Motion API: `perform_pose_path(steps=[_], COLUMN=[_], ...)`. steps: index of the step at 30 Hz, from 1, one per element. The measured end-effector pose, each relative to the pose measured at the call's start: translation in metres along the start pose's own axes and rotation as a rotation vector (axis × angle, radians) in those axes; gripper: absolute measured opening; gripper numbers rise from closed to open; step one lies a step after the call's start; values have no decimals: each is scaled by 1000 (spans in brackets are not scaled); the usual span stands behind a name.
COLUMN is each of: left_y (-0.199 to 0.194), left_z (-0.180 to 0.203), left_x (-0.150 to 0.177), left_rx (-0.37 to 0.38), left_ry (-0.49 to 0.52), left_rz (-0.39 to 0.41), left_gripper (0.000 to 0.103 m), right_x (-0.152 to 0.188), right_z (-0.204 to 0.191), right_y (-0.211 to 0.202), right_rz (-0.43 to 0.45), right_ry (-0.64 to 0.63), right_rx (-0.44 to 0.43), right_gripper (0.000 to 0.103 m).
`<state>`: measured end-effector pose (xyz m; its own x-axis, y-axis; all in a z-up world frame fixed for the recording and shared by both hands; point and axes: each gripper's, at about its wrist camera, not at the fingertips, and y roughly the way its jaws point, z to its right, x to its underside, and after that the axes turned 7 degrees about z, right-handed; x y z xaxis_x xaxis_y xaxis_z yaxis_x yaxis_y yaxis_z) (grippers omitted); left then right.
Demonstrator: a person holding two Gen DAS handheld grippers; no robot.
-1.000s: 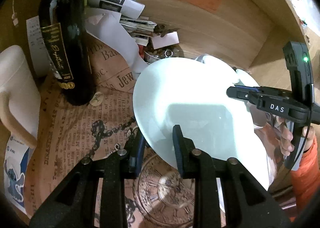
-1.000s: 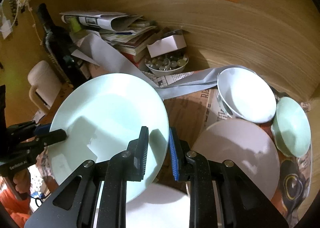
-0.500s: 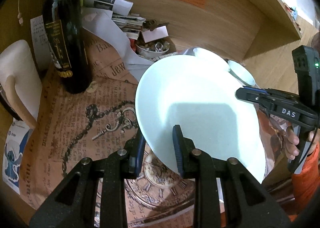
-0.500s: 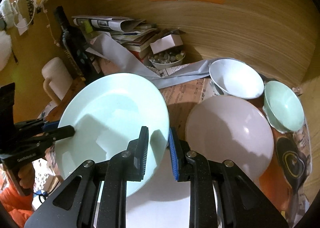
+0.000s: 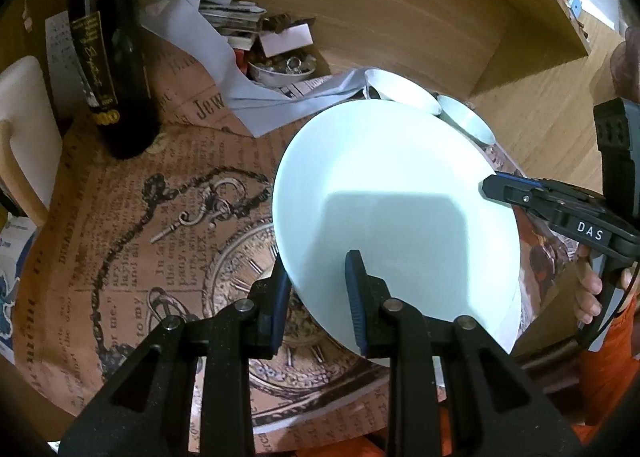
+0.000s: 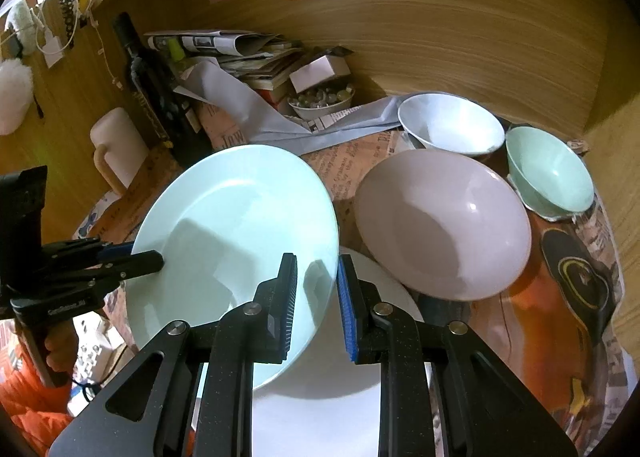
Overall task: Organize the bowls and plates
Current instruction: 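Carry the mint green plate over the white plate stack and lower it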
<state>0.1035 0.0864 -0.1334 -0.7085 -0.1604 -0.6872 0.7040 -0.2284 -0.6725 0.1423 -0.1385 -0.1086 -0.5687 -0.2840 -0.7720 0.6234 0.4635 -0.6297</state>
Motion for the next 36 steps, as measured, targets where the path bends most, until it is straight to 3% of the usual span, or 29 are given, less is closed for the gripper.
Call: perform_pose_path(steps=[17,36], left_y=[12,31], left_z=[19,49], left_x=[21,19], left_rx=[15,-45], left_ry=[36,136], left_rz=[-66,-82], left_gripper=[27,27], right_x=[38,69], right_z=[13,35], right_y=[-10,-13], right_rz=[-28,-74], right_ry=[53,154], right_rx=[23,23], right_gripper=[19,19])
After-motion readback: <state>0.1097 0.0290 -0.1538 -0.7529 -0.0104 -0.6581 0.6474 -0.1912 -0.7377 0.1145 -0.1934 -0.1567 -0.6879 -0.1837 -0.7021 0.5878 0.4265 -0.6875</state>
